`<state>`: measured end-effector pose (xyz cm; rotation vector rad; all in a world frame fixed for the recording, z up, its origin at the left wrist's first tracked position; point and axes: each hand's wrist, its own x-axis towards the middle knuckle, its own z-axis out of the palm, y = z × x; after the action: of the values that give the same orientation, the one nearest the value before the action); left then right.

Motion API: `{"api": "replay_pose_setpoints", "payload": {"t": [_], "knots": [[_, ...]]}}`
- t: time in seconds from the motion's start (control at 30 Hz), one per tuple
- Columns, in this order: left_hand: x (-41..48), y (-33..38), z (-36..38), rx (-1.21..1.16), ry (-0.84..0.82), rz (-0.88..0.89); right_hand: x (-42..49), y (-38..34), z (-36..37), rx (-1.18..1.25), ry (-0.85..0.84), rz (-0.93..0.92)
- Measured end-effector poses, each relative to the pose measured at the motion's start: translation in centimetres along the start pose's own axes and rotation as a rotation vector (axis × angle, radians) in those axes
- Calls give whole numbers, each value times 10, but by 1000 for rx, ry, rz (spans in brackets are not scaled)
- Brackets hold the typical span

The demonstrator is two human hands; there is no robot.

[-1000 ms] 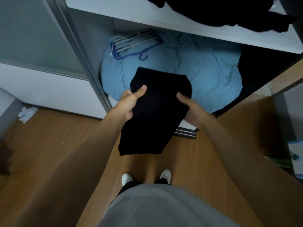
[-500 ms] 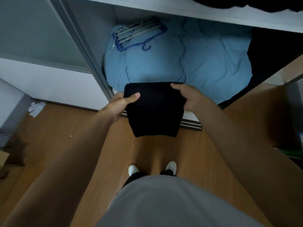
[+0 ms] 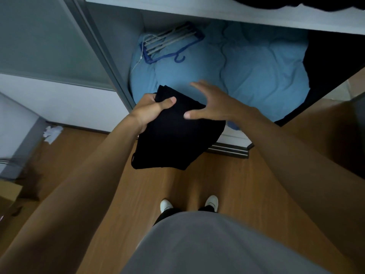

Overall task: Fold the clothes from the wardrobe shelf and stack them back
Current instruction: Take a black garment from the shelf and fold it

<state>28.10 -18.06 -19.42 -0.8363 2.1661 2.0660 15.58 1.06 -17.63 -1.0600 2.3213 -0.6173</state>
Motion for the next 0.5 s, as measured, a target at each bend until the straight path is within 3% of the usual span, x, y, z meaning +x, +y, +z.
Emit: {"api": "replay_pose_setpoints", "payload": {"t": [0.1, 0.2, 0.33, 0.4, 0.5], "knots": [[0, 11, 0, 20, -27, 21, 8, -20, 5, -119, -138, -88], [1, 20, -4, 21, -6, 42, 13, -23, 9, -98, -86, -109], [-1, 18, -17, -9, -128, 106, 20, -16, 8, 110, -105, -129], [-1, 11, -24, 65, -165, 148, 22, -13, 4, 146, -119, -79], [1, -11, -36, 282, -39, 152, 26, -10, -2, 118, -100, -23]]}}
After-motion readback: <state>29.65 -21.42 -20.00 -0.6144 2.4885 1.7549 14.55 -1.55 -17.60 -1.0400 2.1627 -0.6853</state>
